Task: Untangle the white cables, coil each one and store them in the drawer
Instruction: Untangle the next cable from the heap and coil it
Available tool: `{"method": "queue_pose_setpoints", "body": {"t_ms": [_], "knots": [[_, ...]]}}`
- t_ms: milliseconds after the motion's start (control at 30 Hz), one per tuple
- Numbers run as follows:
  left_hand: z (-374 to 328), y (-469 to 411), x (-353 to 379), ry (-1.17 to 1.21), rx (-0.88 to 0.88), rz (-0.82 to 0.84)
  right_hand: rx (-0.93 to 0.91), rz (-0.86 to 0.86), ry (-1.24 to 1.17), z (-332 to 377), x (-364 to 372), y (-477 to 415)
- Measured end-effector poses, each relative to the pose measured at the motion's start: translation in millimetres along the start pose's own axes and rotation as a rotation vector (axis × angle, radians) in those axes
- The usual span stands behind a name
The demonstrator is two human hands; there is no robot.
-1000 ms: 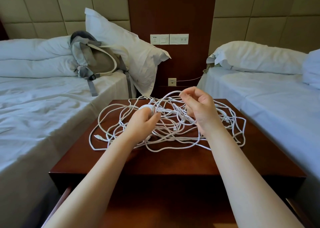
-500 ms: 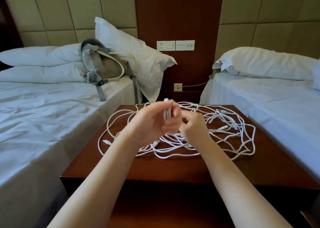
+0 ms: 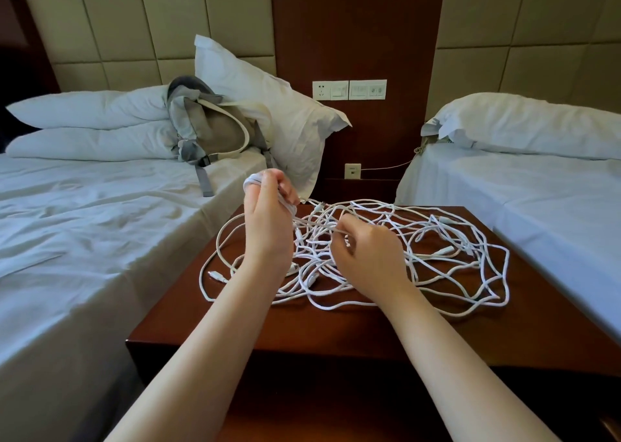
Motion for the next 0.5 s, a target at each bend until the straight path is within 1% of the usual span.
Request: {"method": "queue_pose_setpoints", "body": {"t_ms": [100, 267, 333, 400, 500], "knots": [[-12.1, 2.8, -8.2, -0.171, 0.103, -0.101, 0.059, -0.109, 0.027, -7.4, -11.4, 0.4], [-22.2, 13.3, -28.0, -0.505, 0.195, -0.308, 0.065, -0.169, 0.135, -10.7, -13.9, -0.6], [-23.8, 14.8, -32.2, -0.610, 0.230, -0.346, 0.069, -0.184, 0.187, -8.6, -12.8, 0.4], [-25.4, 14.5, -29.4, -0.716, 0.276, -0.328, 0.085, -0.153, 0.228, -9.3, -9.0, 0.0], [-30.8, 16.9, -24.6, -0.854, 0.330, -0.320, 0.150, 0.036, 0.290, -19.6, 3.6, -4.5]]}}
Point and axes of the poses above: each hand's wrist, its own y-axis away from the middle knuckle, its own x-axis out of the palm, z = x × y, the point moved 9 cm from there along -y, towards the middle knuckle, and after that the axes turned 10 degrees about z, right-handed, at the moved point
